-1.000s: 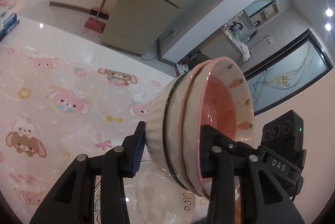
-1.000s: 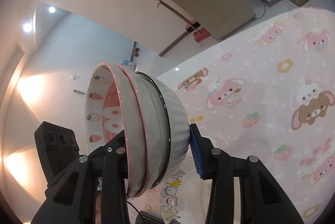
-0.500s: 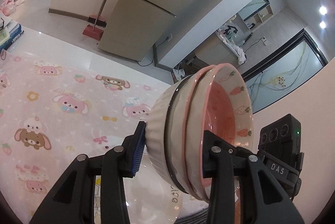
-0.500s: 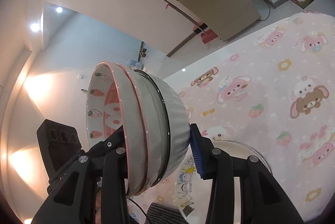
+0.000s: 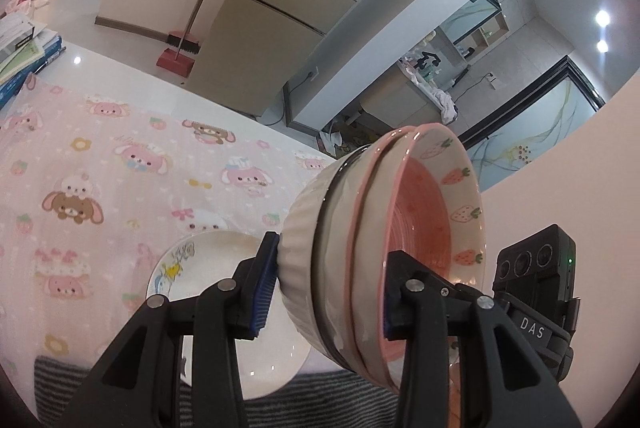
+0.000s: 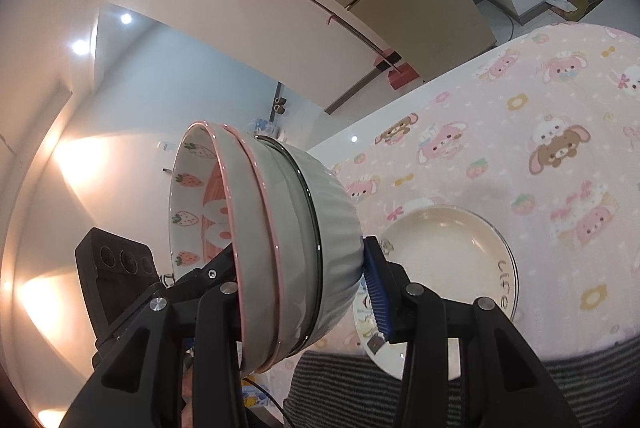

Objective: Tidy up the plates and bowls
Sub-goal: 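Lift and carry the bowl stack with both grippers toward the plate stack, then lower the bowl stack onto the cartoon plate and open both grippers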

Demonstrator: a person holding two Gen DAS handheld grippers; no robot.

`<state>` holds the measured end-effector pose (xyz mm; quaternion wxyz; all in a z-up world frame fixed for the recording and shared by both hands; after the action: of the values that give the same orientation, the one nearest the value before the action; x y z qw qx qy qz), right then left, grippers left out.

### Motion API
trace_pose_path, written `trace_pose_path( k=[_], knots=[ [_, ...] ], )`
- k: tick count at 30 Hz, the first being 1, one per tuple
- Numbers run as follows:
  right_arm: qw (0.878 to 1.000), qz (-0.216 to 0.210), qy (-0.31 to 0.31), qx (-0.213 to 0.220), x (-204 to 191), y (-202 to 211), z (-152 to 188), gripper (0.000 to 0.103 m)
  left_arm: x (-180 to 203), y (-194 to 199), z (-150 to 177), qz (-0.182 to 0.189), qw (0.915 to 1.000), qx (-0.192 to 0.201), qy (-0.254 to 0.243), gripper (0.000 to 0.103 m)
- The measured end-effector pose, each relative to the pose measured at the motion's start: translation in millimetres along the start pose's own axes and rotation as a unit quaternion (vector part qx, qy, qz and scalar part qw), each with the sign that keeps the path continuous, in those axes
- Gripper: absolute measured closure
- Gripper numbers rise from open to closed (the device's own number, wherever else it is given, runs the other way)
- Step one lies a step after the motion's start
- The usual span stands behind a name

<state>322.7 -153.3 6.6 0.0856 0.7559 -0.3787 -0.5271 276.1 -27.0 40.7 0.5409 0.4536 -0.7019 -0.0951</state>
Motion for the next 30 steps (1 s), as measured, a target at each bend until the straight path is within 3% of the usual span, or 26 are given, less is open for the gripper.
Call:
trace_pose_path(
  k=[12, 23, 30],
  knots=[
    [0.999, 0.003, -0.008, -0.038, 15.9, -5.2, 54.2, 0.059, -25.7, 5.9, 49.3, -0.018, 0.9998, -0.011, 0.005, 0.063],
    [0.996, 0.017, -0.04, -0.077, 56.2, -46.5, 75.1, 0.059, -66.0, -28.2, 66.9, -0.036, 0.9979, -0.04, 0.037, 0.063],
    [0.994, 0.044, -0.031, -0.096, 79.9, -62.9, 76.2, 0.053, -79.6, -63.7, 72.9, -0.014, 0.9974, -0.067, 0.024, 0.06]
  ],
)
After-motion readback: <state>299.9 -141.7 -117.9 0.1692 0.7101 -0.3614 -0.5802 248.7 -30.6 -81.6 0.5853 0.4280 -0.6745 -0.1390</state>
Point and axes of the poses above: each gripper's, at about its wrist camera, not at the fingertips, and y roughly against the way its jaws point, x to its right, z to its underside, the point moved 9 cm from there along -y, roughly the way its jaws point, and after that the axes turned 6 degrees about y, right-handed, at the moved point
